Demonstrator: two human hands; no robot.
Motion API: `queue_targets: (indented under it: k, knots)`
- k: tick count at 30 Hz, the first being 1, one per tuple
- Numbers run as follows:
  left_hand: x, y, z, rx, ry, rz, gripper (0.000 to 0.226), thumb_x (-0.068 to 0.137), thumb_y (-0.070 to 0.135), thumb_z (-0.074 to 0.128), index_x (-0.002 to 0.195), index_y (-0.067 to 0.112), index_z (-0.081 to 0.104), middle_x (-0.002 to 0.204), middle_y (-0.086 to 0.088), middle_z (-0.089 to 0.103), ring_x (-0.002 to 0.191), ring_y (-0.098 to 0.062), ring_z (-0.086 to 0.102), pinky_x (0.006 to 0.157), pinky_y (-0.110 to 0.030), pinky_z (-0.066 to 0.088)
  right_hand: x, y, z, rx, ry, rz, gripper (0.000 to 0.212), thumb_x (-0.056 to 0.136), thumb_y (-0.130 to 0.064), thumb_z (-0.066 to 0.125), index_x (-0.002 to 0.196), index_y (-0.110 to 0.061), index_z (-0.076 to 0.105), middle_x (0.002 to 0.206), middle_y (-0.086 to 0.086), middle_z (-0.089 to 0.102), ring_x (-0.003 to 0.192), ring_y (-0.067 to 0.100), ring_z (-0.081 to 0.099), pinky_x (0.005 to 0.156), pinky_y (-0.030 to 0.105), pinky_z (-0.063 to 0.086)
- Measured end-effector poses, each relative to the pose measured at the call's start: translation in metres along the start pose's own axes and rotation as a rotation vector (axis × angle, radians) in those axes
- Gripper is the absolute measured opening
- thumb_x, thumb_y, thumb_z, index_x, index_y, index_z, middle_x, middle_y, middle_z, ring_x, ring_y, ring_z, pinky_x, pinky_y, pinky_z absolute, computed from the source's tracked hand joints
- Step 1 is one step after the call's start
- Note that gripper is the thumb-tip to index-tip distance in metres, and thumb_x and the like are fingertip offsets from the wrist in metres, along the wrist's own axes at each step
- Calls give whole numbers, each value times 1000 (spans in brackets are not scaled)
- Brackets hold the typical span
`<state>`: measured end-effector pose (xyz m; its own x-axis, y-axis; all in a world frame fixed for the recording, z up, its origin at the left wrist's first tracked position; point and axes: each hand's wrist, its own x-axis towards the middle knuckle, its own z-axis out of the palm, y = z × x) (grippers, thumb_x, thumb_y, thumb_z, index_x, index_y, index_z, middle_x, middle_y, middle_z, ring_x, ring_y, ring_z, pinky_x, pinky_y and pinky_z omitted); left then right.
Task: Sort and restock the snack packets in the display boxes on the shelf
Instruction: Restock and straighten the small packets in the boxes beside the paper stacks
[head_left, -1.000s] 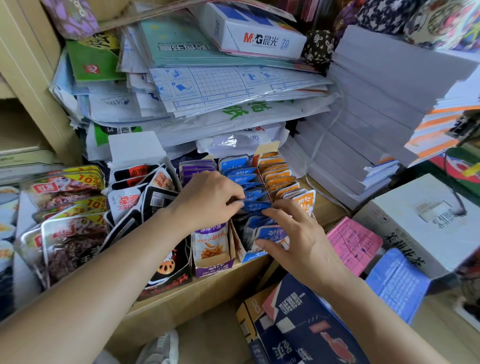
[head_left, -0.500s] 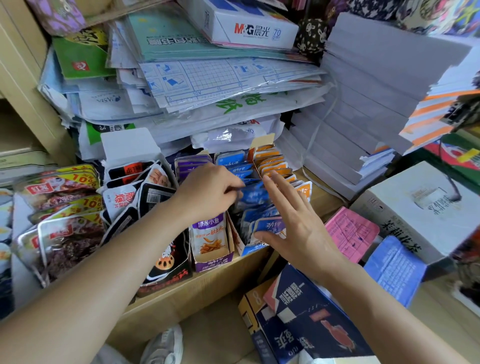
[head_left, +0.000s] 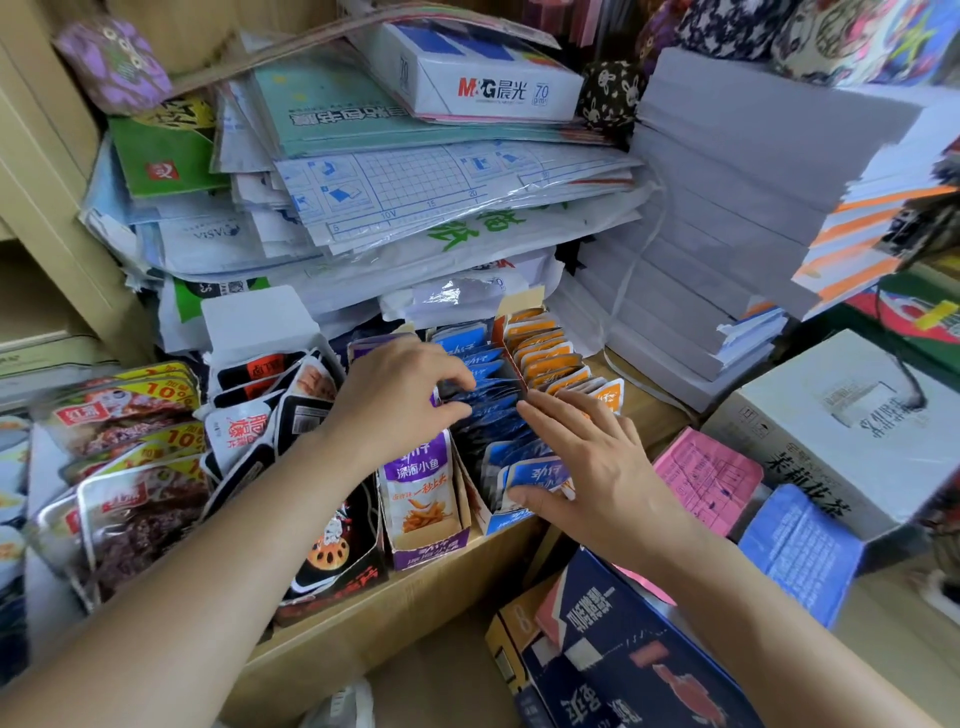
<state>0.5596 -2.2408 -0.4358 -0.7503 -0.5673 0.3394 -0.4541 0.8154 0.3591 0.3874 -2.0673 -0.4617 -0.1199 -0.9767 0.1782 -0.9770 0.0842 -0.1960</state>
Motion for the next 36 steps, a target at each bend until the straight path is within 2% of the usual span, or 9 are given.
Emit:
queue_targets:
  k: [5, 9, 14, 18, 23, 26, 31, 33, 36]
  knots:
    - [4, 1, 4, 4, 29, 20, 16, 86, 19, 75, 86, 35, 72, 80, 20, 63, 84, -7, 55, 72, -35, 54, 1, -1, -2, -6, -32, 18, 83, 85, -76, 32, 152, -29, 40, 158, -10, 39, 152, 17, 21, 115, 47, 30]
    - [8, -4, 8, 29, 73, 44, 23, 86, 8, 72, 86, 30, 81, 94, 16, 75, 93, -13, 62, 78, -34, 54, 1, 0, -2, -7, -46, 16, 84, 84, -78, 27, 153, -31, 38, 158, -12, 38, 151, 15, 19, 116, 44, 25]
    - [11, -4, 9, 53, 80, 40, 16, 80, 20, 83, 95, 26, 81, 94, 10, 75, 88, -16, 64, 78, -37, 56, 1, -1, -4, 19, -53, 17, 85, 83, -78, 28, 154, -32, 37, 158, -13, 37, 151, 13, 17, 116, 42, 23]
    - [11, -5, 6, 20, 92, 18, 23, 79, 14, 84, 95, 27, 76, 86, 12, 73, 77, -11, 64, 75, -39, 59, 0, -1, -3, 29, -35, 16, 84, 84, -77, 28, 153, -31, 38, 157, -12, 39, 150, 13, 19, 116, 42, 24]
    - [14, -4, 11, 72, 128, 75, 25, 82, 11, 80, 103, 25, 78, 77, 12, 71, 73, -13, 56, 67, -29, 50, -1, -2, -4, 56, -26, 9, 75, 91, -67, 53, 153, -29, 38, 157, -10, 39, 151, 15, 19, 117, 45, 25]
    - [18, -3, 11, 96, 142, 98, 7, 81, 22, 83, 86, 24, 80, 75, 9, 67, 73, -13, 54, 65, -27, 43, -1, -3, -5, 55, -29, 9, 76, 91, -68, 51, 155, -30, 35, 159, -11, 37, 152, 13, 16, 118, 43, 24]
    - [18, 3, 11, 63, 222, 5, 19, 86, 32, 78, 76, 19, 69, 68, 10, 65, 59, -10, 58, 59, -29, 51, -1, -4, -5, 63, -28, 6, 75, 92, -66, 53, 155, -30, 34, 159, -11, 35, 152, 13, 15, 119, 42, 21]
    - [18, 5, 10, 49, 233, -19, 18, 86, 31, 78, 83, 22, 63, 72, 14, 62, 59, -10, 58, 57, -27, 48, -1, -4, -5, 66, -25, 4, 75, 92, -65, 54, 155, -30, 34, 159, -10, 36, 152, 13, 15, 119, 43, 22]
    - [16, 5, 11, 70, 144, 57, 23, 86, 21, 75, 90, 29, 55, 95, 19, 57, 71, -10, 60, 57, -28, 47, -1, -4, -5, 66, -25, 2, 75, 92, -65, 54, 155, -30, 34, 159, -11, 36, 152, 13, 15, 118, 42, 21]
